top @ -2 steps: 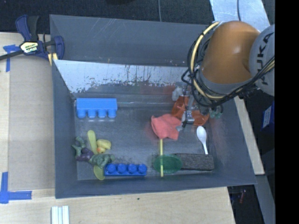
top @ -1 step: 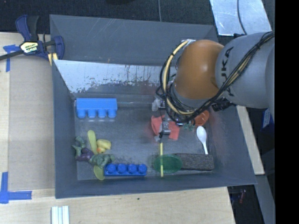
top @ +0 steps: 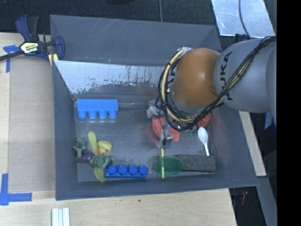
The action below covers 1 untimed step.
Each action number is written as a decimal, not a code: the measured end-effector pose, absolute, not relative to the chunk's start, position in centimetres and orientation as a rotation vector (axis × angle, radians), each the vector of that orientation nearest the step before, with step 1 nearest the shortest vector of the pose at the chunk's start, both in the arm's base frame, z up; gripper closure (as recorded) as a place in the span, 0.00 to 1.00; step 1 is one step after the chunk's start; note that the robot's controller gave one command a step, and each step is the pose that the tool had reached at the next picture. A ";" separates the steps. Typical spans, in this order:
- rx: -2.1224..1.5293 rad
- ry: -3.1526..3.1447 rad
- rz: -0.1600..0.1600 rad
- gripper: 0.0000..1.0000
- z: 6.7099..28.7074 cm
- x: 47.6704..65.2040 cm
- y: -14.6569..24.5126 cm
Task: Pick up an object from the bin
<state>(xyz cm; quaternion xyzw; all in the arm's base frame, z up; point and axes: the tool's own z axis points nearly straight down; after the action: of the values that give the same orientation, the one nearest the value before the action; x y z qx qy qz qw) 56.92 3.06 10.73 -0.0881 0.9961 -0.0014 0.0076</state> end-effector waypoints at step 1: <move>-0.510 3.087 -0.005 0.00 9.8 56.8 1.3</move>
Offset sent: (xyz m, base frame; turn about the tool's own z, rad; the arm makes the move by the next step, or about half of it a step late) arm 0.0213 -0.0665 -0.0255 -0.0536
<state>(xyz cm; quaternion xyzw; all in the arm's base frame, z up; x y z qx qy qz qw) 56.84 1.30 9.84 -0.1630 0.9866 -0.0017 0.0062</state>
